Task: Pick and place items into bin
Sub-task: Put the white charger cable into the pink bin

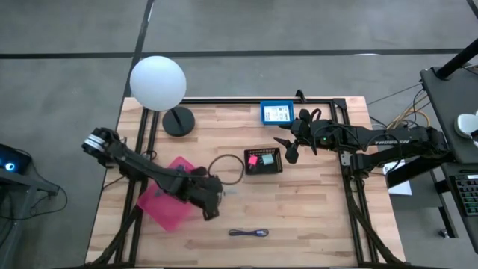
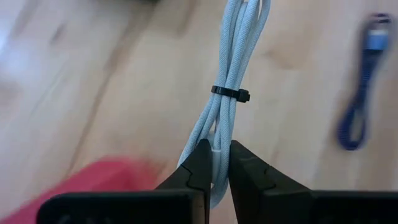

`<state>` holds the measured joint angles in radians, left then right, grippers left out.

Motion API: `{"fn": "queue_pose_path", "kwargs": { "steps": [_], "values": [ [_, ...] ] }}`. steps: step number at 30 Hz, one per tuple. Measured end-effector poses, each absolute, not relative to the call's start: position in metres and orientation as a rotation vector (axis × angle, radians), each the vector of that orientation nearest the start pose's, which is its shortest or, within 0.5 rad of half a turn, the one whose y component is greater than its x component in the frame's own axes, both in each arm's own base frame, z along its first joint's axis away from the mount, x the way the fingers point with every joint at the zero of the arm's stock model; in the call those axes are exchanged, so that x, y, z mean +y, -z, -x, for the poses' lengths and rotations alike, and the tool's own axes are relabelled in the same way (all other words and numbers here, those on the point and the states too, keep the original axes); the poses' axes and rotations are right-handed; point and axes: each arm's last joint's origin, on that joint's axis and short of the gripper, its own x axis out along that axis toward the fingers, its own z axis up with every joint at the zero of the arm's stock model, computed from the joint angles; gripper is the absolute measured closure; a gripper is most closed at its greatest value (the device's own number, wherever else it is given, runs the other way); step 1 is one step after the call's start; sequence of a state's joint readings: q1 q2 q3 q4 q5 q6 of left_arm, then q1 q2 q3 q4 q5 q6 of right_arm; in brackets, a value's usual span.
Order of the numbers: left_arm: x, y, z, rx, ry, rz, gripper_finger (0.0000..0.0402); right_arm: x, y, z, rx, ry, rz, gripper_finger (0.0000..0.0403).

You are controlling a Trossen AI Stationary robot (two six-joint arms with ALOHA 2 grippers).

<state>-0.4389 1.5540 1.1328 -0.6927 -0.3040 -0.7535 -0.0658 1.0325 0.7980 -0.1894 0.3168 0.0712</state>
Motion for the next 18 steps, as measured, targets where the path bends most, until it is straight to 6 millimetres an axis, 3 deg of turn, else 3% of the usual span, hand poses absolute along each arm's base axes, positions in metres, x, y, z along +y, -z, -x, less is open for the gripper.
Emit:
{"fn": "queue_pose_path", "kwargs": {
  "steps": [6, 13, 18],
  "values": [
    [-0.106, -0.241, -0.26, 1.108, -0.477, 0.39, 0.0385, -0.024, -0.292, -0.223, 0.41, 0.392, -0.016, 0.0175],
    [-0.099, -0.257, -0.245, 1.069, -0.557, 0.518, 0.0385, -0.024, -0.292, -0.223, 0.409, 0.391, -0.016, 0.0175],
    [-0.093, -0.261, -0.229, 1.089, -0.704, 0.632, 0.0385, -0.024, -0.293, -0.223, 0.409, 0.391, -0.016, 0.0175]
  ]
}}
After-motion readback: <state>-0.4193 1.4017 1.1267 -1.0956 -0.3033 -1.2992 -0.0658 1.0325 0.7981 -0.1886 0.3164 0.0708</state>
